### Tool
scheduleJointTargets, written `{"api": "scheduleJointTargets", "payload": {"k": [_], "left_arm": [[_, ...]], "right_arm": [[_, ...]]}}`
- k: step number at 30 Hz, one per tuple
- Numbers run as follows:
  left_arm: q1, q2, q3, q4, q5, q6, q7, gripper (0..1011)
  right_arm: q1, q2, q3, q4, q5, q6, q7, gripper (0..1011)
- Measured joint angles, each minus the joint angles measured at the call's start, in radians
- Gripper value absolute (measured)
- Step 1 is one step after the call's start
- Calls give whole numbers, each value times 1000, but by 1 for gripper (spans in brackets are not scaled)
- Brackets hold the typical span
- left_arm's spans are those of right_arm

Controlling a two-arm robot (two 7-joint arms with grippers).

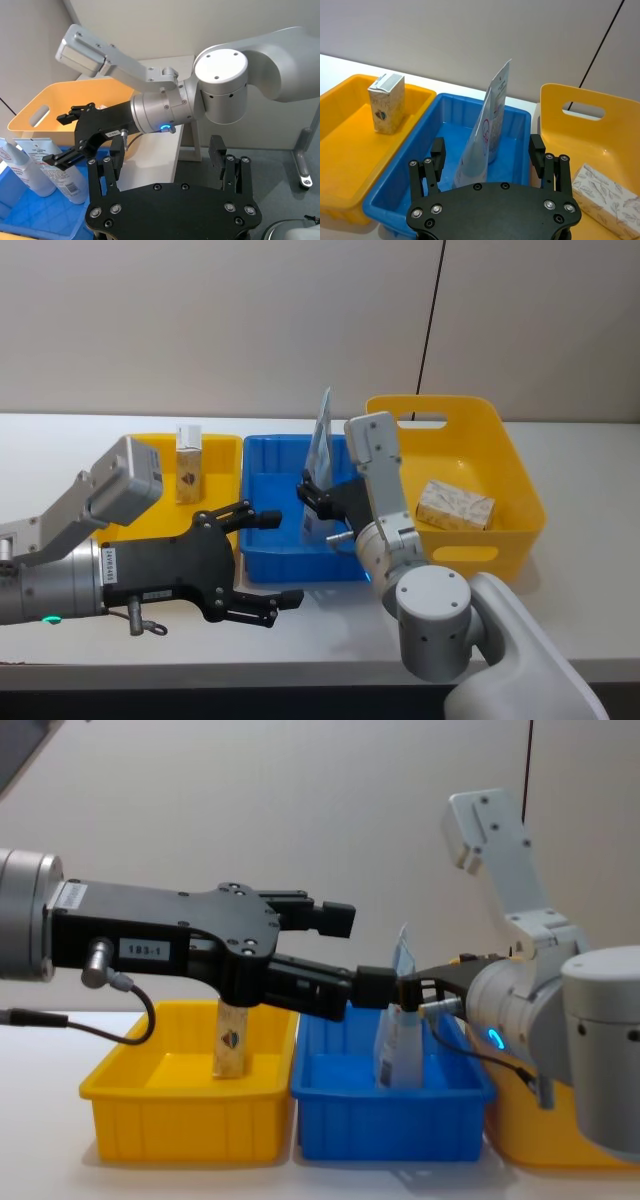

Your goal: Bimanual collaborative sorting of washing and personal care products

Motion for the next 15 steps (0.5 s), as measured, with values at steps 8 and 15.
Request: {"api": "scheduleJointTargets", "payload": {"k": [8,15], "left_arm": [[0,0,0,0,0,0,0,1001],[0,0,0,0,0,0,0,1001]], "right_arm": [[34,-11,0,59,-12,-19,2,1003],[63,-22,0,110,-24,-35,4,1003]]}}
